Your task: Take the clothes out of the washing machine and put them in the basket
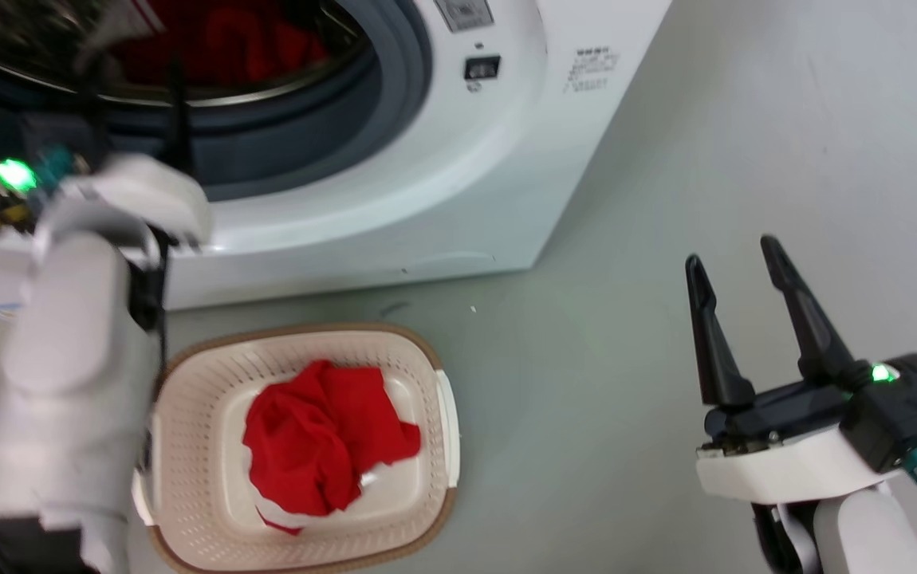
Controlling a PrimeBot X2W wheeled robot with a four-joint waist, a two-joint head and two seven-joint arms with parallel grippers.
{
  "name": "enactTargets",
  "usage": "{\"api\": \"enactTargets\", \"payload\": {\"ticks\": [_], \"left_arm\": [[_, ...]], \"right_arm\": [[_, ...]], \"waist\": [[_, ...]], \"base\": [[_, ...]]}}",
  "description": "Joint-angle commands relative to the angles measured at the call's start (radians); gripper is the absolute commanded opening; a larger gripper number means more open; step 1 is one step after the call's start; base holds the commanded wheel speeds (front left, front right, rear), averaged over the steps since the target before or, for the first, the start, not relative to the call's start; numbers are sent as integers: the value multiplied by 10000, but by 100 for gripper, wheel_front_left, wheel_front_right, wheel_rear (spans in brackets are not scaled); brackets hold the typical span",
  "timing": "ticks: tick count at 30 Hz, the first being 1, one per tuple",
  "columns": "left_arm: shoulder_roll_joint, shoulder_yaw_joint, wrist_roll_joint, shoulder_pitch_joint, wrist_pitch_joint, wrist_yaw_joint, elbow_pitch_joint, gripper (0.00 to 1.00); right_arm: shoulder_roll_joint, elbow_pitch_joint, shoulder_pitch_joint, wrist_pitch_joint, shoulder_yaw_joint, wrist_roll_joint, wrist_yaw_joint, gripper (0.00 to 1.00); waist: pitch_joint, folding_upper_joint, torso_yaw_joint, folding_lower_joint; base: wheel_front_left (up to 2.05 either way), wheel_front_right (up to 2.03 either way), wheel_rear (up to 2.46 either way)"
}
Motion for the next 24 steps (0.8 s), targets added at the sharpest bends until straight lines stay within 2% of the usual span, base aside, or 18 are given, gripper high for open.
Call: {"api": "enactTargets", "payload": {"ticks": [1,10,17,24], "left_arm": [[150,21,44,-407,40,-42,240,100],[951,-540,370,-3768,1450,-591,2102,100],[1200,-861,294,-5839,2747,-806,3343,100],[1293,-1263,35,-7663,4972,-921,4395,100]], "right_arm": [[23,-101,-244,-24,4,81,-7,100],[21,-401,-1062,-24,-70,560,-7,100],[24,-610,-1498,-24,-244,905,-7,100],[26,-776,-1743,-24,-402,1216,-7,100]], "waist": [[675,0,-412,-1],[2293,0,-1039,-1],[3311,0,-1354,-1],[4178,0,-1535,-1]], "base": [[0,0,0],[0,0,0],[0,0,0],[0,0,0]]}}
